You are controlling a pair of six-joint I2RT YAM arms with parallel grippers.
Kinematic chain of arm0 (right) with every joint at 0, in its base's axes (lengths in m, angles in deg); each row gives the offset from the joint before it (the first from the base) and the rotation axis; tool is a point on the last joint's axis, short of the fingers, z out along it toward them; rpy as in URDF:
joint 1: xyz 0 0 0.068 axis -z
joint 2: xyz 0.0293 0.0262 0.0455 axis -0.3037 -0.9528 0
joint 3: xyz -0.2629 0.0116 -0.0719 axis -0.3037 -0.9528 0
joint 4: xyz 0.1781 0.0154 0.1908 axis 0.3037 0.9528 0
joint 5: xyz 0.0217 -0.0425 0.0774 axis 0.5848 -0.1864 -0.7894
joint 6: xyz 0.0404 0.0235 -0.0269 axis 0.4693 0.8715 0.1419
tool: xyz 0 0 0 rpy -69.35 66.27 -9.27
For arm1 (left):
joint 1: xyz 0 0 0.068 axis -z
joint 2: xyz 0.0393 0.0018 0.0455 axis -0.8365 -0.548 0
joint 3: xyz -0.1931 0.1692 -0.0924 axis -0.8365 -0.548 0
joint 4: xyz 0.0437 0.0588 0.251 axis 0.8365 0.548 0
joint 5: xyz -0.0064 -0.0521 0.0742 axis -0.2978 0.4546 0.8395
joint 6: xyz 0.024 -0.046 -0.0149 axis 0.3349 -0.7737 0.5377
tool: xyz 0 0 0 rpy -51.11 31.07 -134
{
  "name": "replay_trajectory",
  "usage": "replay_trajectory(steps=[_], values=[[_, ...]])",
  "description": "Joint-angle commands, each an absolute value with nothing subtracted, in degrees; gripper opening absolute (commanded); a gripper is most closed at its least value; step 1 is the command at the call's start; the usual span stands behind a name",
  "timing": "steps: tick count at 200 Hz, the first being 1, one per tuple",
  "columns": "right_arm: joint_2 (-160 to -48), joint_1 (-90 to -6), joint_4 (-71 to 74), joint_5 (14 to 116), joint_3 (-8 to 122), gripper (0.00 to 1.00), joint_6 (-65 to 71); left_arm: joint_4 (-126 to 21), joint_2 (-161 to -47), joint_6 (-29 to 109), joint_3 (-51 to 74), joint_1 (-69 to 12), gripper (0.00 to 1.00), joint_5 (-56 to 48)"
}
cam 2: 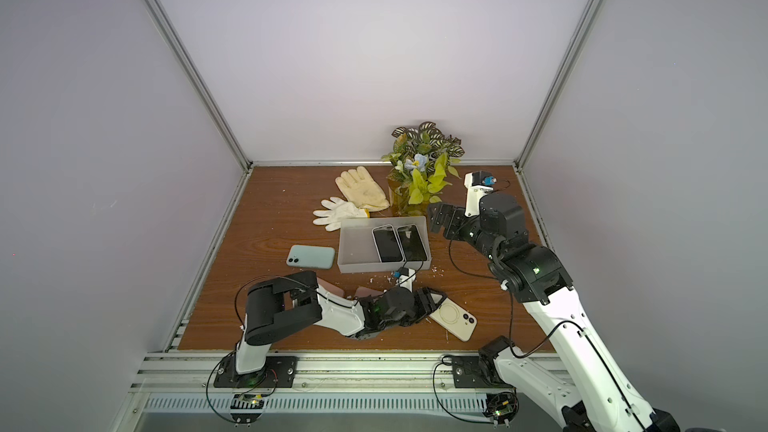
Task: Take the phone out of the storage box
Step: Place the phone at the center of the board, then pick up the phone from the storage box.
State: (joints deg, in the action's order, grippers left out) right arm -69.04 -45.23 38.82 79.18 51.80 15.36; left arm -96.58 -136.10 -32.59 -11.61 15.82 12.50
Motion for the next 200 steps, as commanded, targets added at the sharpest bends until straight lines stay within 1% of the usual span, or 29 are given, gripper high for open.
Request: replay_trajectory(steps=[1, 6, 10, 44, 80, 97, 126, 165, 200], values=[[-68.6, -45.1, 38.4, 77.6, 51.4, 0.99, 14.5, -90.8, -133.4, -31.7, -11.7, 16.2, 0.89, 13.3], [-68.7, -45.1, 38.6, 77.4, 51.5, 0.99, 14.5, -89.0, -132.6, -31.1, -11.4, 16.1, 0.99, 13.2], [-68.9, -45.1, 38.8, 77.2, 51.5, 0.99, 14.5, -87.0, -131.9, -30.5, -11.0, 16.1, 1.0, 13.0], [-71.0, -45.1, 41.4, 75.9, 52.2, 0.99, 14.4, -67.9, -124.7, -27.1, -8.1, 15.4, 1.0, 13.2], [-72.8, -45.1, 42.6, 75.4, 53.0, 0.99, 15.0, -51.1, -117.8, -20.5, -3.2, 14.1, 1.0, 15.8], [-73.3, -45.0, 42.1, 75.2, 53.2, 0.99, 15.4, -45.5, -114.9, -18.4, -1.7, 13.2, 1.0, 16.9], [-75.4, -45.0, 42.3, 73.6, 53.9, 0.99, 16.0, -37.6, -107.7, -18.1, -3.7, 11.0, 1.0, 17.8], [-78.6, -45.1, 44.6, 72.0, 54.9, 0.99, 15.9, -23.0, -94.1, -15.8, -7.1, 6.9, 1.0, 22.1], [-83.9, -45.6, 46.9, 65.5, 53.1, 0.98, 14.9, -13.9, -81.9, -14.6, -9.9, 2.2, 1.0, 22.1]])
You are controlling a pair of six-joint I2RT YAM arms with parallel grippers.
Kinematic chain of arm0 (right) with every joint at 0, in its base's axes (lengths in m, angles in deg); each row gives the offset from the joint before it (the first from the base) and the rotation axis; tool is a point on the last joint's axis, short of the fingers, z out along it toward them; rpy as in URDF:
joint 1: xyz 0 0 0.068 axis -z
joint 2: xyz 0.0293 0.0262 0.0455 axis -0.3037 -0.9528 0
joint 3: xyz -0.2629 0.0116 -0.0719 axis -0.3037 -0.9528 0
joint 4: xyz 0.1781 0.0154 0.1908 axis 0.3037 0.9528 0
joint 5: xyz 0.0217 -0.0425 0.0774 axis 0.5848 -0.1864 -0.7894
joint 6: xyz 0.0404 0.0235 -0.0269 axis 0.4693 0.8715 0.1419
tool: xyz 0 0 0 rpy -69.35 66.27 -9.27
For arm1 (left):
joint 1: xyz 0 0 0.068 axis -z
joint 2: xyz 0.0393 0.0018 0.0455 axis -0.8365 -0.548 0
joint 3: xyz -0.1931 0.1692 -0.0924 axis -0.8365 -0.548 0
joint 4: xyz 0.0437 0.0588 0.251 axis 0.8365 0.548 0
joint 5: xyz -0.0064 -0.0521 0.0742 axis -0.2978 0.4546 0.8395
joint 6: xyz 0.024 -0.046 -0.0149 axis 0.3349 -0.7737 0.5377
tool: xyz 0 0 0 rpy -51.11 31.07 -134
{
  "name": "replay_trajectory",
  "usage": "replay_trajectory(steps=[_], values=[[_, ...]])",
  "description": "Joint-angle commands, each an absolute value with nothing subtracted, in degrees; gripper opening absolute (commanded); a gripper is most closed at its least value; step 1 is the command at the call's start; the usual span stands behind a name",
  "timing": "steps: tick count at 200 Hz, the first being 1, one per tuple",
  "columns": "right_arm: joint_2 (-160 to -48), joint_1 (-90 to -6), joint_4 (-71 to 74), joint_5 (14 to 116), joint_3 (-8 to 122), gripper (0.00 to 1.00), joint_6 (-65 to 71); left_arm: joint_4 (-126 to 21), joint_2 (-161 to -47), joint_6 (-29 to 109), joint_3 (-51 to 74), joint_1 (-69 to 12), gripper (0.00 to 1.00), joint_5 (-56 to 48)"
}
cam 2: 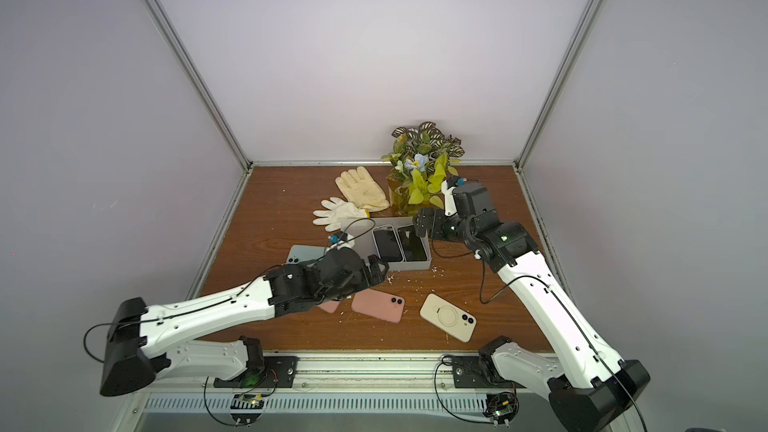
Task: Take the phone out of the storage box
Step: Pick up the phone from the storage box.
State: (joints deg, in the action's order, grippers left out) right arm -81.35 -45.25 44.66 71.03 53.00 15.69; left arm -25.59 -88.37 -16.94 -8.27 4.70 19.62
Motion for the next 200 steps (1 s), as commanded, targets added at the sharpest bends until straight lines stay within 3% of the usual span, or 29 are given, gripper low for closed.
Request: replay_trajectory(steps=[1, 44, 95, 139, 200], values=[[-84.0, -45.6, 46.9, 65.4, 53.0, 0.98, 14.8, -13.6, -81.6, -14.6, -10.0, 2.1, 1.0, 22.1], [-91.2, -51.9, 46.9, 65.4, 52.2, 0.98, 11.3, -11.1, -68.1, -11.5, -15.2, -9.2, 1.0, 17.3], [-106.8, -55.8, 44.9, 67.9, 56.4, 0.98, 6.8, -15.3, -65.9, 0.3, -15.2, -32.0, 1.0, -2.1], [-122.4, -57.6, 48.3, 71.7, 68.9, 0.98, 1.1, -15.8, -72.0, 5.3, -11.5, -32.6, 1.0, -5.6], [-134.3, -57.7, 51.5, 77.2, 79.6, 0.98, -3.2, -16.7, -72.3, 5.9, -12.8, -32.6, 1.0, -5.4]])
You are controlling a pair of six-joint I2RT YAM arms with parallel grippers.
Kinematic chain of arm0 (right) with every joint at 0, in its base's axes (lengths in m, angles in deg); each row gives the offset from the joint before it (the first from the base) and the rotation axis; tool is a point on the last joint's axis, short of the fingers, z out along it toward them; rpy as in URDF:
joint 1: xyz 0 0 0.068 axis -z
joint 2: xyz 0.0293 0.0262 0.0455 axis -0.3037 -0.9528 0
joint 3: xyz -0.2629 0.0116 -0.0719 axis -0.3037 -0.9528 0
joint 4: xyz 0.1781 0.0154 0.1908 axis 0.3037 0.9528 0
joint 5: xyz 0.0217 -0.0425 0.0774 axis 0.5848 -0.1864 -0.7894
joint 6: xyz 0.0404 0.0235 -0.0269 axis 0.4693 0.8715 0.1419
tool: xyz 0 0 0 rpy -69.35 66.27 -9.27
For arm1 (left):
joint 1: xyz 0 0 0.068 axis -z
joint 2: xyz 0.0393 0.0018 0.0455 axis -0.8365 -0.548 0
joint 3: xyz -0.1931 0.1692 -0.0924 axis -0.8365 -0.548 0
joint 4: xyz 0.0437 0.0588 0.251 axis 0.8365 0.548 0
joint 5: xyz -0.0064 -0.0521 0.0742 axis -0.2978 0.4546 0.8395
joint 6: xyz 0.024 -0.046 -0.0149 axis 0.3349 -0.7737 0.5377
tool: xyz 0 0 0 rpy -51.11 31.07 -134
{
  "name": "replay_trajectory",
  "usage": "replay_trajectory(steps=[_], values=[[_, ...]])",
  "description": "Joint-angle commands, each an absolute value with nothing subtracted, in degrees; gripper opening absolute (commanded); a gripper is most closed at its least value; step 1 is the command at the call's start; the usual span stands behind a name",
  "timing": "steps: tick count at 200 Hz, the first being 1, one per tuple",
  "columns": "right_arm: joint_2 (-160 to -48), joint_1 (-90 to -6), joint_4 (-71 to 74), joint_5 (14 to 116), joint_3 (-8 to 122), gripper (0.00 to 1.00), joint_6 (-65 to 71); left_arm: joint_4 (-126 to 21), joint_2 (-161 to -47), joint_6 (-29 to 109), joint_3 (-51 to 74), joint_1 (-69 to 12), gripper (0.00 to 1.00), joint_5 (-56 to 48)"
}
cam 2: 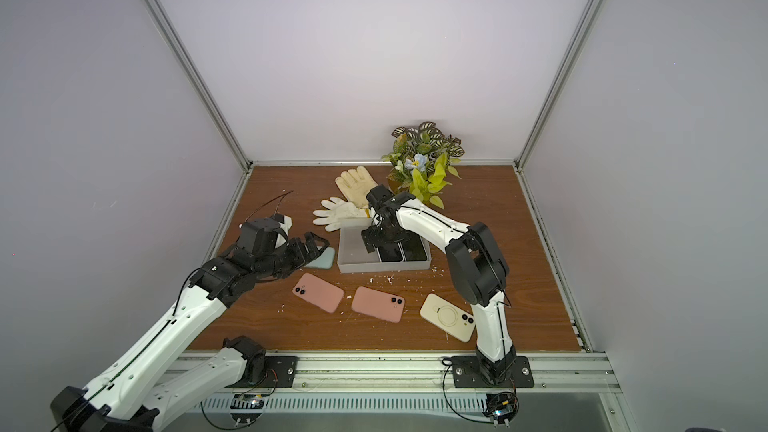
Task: Take the phone out of the storage box
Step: Pick up the phone from the storage box.
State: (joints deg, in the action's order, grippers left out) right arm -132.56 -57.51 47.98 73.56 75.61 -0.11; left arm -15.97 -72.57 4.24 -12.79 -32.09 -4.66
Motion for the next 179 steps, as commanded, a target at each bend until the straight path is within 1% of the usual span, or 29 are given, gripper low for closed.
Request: replay_trajectory(steps=[1, 40, 79, 134, 166, 179], values=[[-134.5, -57.7, 51.5, 77.3, 79.7, 0.98, -3.2, -16.7, -72.3, 5.9, -12.8, -32.6, 1.0, -5.4], [-138.0, -57.6, 52.7, 82.1, 82.3, 0.99, -4.1, -17.5, -72.3, 5.4, -13.3, -32.8, 1.0, -5.4], [-140.9, -57.4, 52.6, 81.9, 84.1, 0.99, -4.9, -17.7, -72.3, 5.1, -13.7, -33.0, 1.0, -5.5], [-144.1, -58.4, 51.7, 77.5, 84.4, 0.99, -4.4, -17.7, -71.2, 4.8, -14.9, -33.6, 1.0, -5.6], [-143.0, -61.0, 49.6, 67.0, 84.8, 0.98, -5.4, -17.7, -70.8, 4.7, -15.5, -34.0, 1.0, -5.6], [-141.8, -61.4, 48.7, 65.6, 84.6, 0.98, -5.0, -17.7, -70.9, 4.9, -15.7, -34.2, 1.0, -5.7]])
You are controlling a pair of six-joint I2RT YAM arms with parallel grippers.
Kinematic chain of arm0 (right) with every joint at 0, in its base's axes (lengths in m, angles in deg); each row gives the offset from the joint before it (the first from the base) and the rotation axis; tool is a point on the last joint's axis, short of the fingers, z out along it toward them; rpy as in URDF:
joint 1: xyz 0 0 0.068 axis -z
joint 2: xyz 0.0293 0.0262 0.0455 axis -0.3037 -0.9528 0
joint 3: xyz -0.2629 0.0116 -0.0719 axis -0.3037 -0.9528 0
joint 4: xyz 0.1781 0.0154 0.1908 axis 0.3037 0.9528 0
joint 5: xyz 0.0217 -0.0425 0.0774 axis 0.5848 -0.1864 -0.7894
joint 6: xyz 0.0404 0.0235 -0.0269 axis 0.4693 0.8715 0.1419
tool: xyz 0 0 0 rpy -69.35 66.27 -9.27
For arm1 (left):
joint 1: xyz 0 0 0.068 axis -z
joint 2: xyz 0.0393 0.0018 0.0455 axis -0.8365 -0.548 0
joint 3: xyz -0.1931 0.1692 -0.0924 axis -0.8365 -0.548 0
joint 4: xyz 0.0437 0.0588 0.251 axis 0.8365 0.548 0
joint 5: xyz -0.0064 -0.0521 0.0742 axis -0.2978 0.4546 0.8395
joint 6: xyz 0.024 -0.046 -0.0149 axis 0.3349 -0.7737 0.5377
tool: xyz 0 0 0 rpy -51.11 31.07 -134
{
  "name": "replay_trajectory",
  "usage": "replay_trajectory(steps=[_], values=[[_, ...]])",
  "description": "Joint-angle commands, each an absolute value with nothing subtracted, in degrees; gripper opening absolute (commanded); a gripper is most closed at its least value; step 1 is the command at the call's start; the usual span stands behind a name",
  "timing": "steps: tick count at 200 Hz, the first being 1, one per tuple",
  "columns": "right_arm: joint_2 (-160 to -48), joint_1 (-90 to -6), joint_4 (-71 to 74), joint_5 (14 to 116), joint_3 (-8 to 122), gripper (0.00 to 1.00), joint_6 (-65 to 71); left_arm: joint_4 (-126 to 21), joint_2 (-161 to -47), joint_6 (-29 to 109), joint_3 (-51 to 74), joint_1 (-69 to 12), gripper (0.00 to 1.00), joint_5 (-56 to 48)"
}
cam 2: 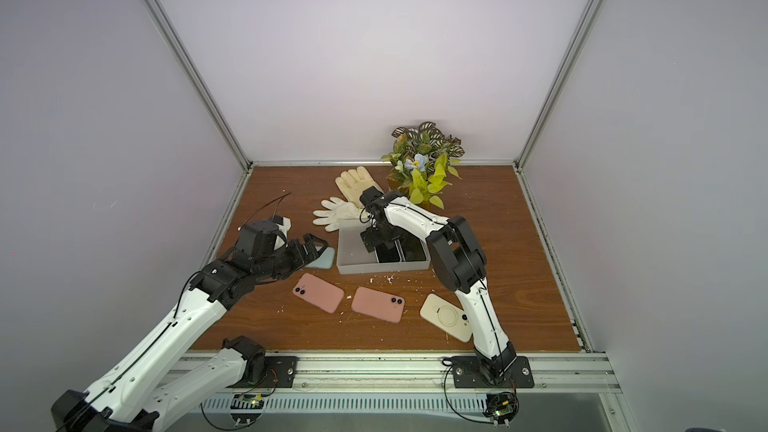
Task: Take the phone out of the storage box
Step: Pick up the phone from the storage box.
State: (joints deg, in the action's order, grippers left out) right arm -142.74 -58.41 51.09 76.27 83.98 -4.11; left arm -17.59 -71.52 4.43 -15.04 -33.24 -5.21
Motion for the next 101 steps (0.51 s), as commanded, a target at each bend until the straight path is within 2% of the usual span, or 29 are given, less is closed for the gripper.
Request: replay_trajectory(steps=[1, 17, 52, 101], values=[[-141.7, -61.4, 48.6, 65.5, 84.6, 0.98, -5.1, -17.7, -70.9, 4.9, -15.8, -34.2, 1.0, -5.7], [-140.8, -61.4, 48.4, 66.9, 84.4, 0.98, -5.7, -17.7, -70.9, 5.1, -16.0, -34.4, 1.0, -5.8], [-143.0, -61.3, 53.1, 79.5, 86.3, 0.99, -6.6, -17.7, -71.0, 5.2, -16.3, -34.7, 1.0, -6.2], [-144.2, -62.2, 51.3, 74.0, 87.5, 0.99, -1.7, -17.5, -70.4, 5.3, -16.8, -35.1, 1.0, -6.9]])
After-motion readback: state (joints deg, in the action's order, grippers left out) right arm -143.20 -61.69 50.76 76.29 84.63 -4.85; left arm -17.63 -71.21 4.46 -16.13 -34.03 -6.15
